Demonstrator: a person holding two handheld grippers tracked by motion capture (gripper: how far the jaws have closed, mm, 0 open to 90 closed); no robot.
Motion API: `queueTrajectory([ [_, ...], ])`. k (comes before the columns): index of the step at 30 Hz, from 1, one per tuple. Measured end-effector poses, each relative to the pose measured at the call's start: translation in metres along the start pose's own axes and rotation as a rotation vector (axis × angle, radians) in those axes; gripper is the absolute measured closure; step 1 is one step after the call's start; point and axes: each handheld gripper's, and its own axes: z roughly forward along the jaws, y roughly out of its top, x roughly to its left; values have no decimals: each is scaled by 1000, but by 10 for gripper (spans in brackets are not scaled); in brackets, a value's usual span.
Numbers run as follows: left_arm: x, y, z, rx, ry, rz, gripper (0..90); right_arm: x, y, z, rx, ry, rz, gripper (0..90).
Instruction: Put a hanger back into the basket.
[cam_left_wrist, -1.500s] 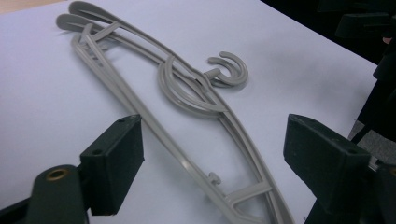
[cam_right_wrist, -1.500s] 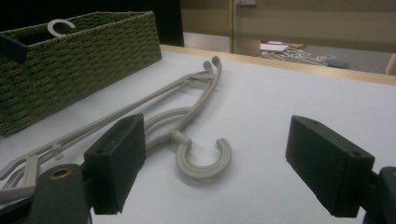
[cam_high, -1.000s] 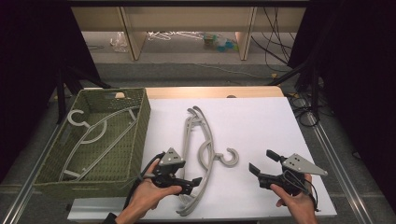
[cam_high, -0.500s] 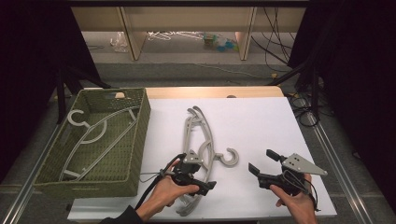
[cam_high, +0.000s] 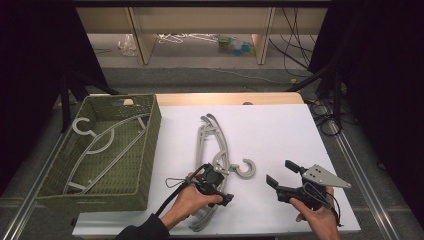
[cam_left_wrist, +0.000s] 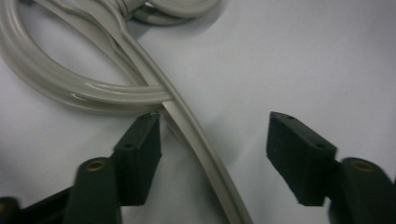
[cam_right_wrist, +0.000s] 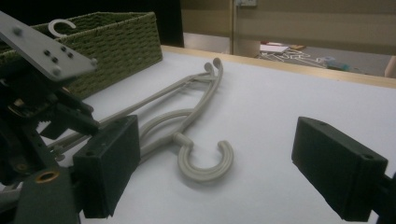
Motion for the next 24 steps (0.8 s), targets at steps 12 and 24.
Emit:
queueTrajectory([
  [12, 11, -6, -5, -23, -10, -45, 677, 1, 1, 0, 3, 8, -5, 163],
  [24, 23, -19, -52, -208, -2, -175, 732, 1, 1, 0, 1, 6, -8, 166],
])
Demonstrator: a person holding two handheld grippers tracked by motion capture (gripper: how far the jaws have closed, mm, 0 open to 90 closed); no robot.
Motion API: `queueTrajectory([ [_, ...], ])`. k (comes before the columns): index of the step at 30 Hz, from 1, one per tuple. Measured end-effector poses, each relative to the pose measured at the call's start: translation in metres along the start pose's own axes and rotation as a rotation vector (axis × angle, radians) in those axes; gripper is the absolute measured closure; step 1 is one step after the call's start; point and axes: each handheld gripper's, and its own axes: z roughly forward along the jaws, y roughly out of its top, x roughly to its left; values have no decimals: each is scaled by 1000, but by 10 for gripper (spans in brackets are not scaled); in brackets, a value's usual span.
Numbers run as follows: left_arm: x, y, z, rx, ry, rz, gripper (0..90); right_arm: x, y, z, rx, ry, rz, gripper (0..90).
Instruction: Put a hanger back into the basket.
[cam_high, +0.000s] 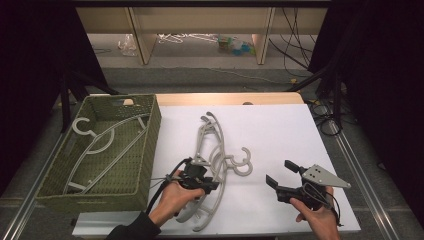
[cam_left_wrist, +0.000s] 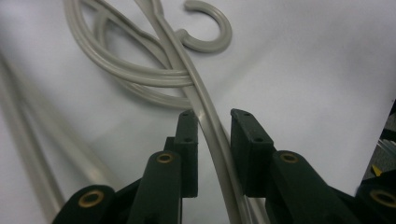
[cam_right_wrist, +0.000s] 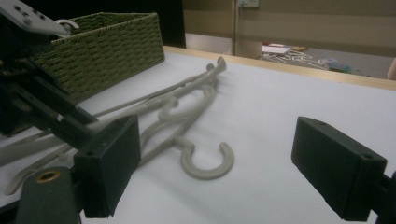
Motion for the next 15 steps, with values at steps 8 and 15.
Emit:
queueTrajectory([
  [8, 25, -1, -40, -126, 45, -59, 808, 0, -1, 2, -12, 10, -4, 167],
  [15, 28, 2, -49, -169, 31, -85, 815, 0, 0, 1, -11, 8, -1, 167],
])
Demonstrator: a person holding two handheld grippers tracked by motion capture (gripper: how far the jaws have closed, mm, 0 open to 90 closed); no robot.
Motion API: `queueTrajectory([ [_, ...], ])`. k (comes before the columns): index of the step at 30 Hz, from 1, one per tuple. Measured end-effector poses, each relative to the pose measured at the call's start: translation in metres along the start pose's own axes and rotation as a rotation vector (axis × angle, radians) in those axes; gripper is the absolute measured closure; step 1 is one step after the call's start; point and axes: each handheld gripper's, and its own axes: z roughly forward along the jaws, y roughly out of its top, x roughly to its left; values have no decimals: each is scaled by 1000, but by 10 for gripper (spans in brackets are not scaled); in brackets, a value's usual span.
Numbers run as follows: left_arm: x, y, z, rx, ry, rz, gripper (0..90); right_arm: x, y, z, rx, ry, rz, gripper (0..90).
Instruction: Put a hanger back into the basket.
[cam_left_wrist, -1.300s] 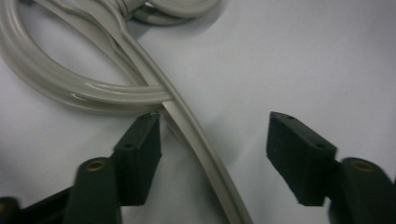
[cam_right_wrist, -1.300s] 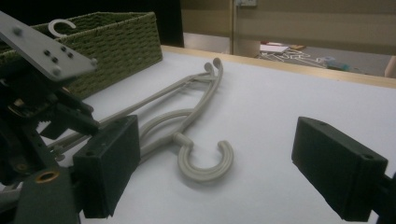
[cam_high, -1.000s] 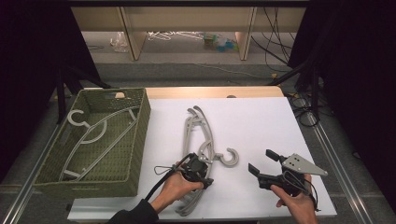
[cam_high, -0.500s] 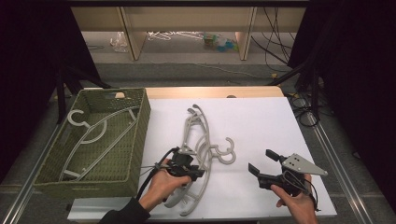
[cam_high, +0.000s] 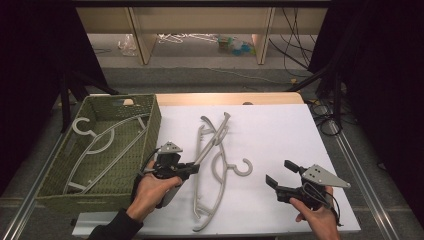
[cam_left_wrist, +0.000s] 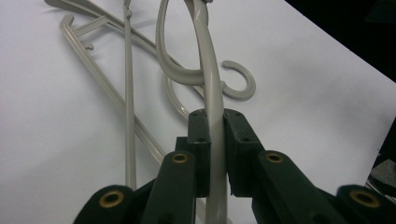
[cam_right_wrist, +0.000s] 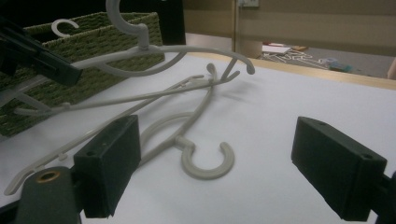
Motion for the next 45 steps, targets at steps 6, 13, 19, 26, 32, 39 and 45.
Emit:
queueTrajectory([
  [6, 5, 0, -3, -28, -34, -32, 816, 0, 0, 0, 5, 4, 4, 167],
  [13, 13, 4, -14, -73, -65, -71, 814, 0, 0, 0, 7, 5, 5, 167],
  [19, 13, 7, -25, -78, -64, -44, 814, 0, 0, 0, 5, -1, 5, 168],
  [26, 20, 20, -54, -132, -79, -50, 813, 0, 0, 1, 18, -19, -2, 168],
  [32, 29, 34, -88, -193, -56, -70, 813, 0, 1, -1, 51, -11, 6, 168],
  [39, 44, 42, -127, -249, -30, -56, 813, 0, -1, 3, 20, -9, 8, 168],
  [45, 60, 36, -155, -276, 9, -49, 813, -1, -1, 2, 25, -6, 9, 169],
])
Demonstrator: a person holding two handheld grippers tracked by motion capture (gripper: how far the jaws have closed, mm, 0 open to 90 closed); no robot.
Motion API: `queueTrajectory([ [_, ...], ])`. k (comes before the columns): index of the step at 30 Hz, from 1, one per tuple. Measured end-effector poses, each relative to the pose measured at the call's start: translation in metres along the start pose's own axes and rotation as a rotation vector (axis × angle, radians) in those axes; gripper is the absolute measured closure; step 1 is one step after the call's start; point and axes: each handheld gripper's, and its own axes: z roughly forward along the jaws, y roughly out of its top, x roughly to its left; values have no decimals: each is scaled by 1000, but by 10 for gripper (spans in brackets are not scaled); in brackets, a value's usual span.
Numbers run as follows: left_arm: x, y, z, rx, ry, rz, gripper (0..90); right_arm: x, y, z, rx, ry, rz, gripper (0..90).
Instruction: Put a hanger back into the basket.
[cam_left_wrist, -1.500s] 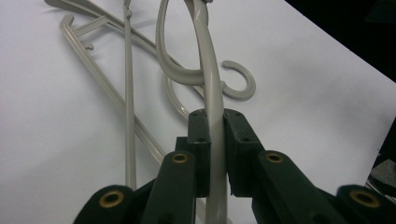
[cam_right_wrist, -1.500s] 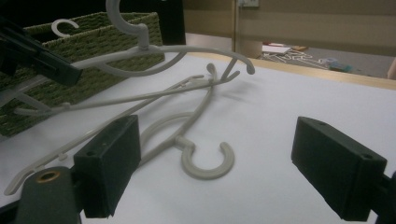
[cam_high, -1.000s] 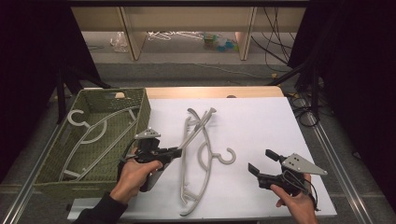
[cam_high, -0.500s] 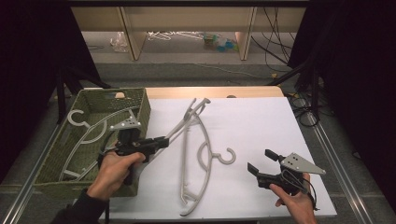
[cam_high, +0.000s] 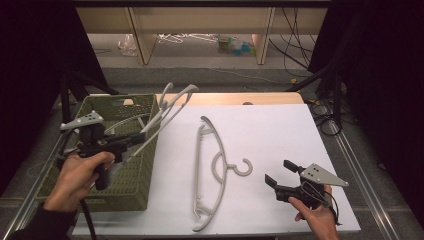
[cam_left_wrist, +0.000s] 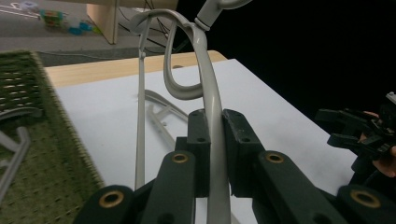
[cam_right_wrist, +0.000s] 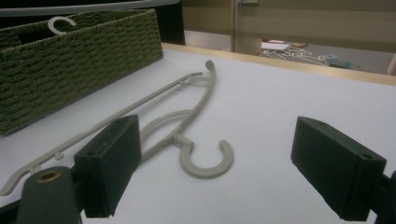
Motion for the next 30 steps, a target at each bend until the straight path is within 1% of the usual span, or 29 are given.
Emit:
queueTrajectory([
  [2, 5, -1, -8, -10, 5, -11, 813, 0, 0, 0, 0, -6, -1, 169],
  [4, 11, -3, -16, -12, 23, -19, 813, 1, 0, 1, -2, -6, -3, 169],
  [6, 16, -5, -23, -15, 48, 5, 813, 0, 0, 1, -2, -3, 0, 169],
  [7, 19, -6, -27, -23, 56, 1, 814, 0, 0, 1, -5, 3, 3, 169],
  [10, 30, -9, -39, -48, 66, -31, 813, 0, 0, 1, -3, 1, 2, 170],
  [12, 35, -11, -48, -53, 81, -34, 814, 0, -1, 2, -7, 4, 5, 170],
  [14, 40, -13, -57, -61, 83, -45, 813, 1, 0, 1, -2, 5, 11, 170],
  [15, 43, -14, -62, -67, 84, -48, 813, 1, 0, 1, -1, 5, 10, 170],
  [18, 50, -19, -76, -65, 115, -50, 813, 1, -1, 1, -1, 5, 9, 170],
  [20, 55, -22, -84, -63, 120, -43, 813, 0, -1, 2, -12, 3, 3, 170],
  [22, 60, -27, -89, -64, 118, -46, 813, 0, -1, 2, 0, 0, 1, 170],
  [23, 63, -30, -91, -63, 124, -51, 813, 0, 0, -1, 32, -10, -10, 169],
  [24, 65, -32, -92, -55, 130, -49, 813, 0, 0, -1, 35, -9, -9, 170],
  [25, 67, -34, -93, -48, 130, -45, 813, 0, 0, 2, 6, -11, -5, 169],
  [27, 70, -37, -94, -39, 128, -49, 812, 1, -1, 2, 7, 2, 2, 170],
  [28, 72, -38, -94, -26, 124, -45, 812, 1, -1, 2, 7, 1, 1, 170],
  [30, 74, -40, -92, -18, 120, -48, 812, 1, -1, 3, 6, 1, 1, 170],
])
